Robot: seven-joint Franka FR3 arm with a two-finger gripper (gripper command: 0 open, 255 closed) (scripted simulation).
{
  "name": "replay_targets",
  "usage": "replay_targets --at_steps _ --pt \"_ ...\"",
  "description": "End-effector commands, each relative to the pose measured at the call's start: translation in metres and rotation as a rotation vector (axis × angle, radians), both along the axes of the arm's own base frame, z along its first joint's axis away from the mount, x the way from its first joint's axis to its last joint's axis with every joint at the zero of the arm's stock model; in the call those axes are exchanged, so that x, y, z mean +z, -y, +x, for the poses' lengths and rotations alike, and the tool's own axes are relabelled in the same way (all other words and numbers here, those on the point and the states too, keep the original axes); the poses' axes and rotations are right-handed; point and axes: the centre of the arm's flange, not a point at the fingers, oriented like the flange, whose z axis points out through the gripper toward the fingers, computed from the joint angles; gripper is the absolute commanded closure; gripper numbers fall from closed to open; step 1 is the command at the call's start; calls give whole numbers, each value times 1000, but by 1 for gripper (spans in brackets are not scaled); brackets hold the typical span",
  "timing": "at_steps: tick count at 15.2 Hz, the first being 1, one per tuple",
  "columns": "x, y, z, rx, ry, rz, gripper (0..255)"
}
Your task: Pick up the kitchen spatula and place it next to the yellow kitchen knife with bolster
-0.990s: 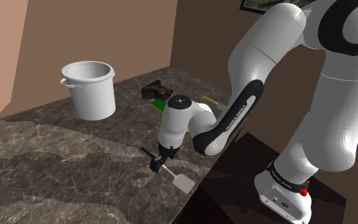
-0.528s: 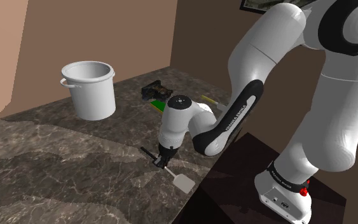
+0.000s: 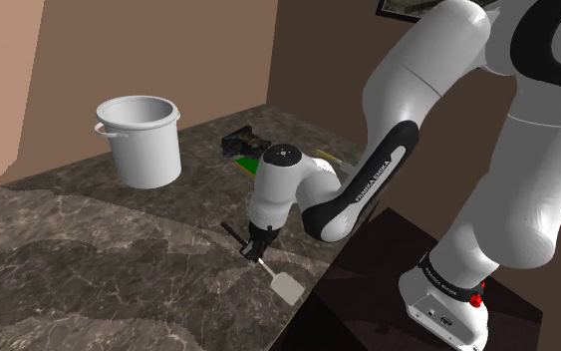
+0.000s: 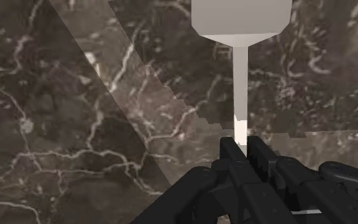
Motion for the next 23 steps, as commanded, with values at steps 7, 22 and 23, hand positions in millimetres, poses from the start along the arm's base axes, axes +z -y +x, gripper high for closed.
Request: replay_targets --at_steps 7,22,23 --pt "41 0 0 0 0 0 255" --pt "105 31 25 0 0 0 255" --pt "105 41 33 0 0 0 255"
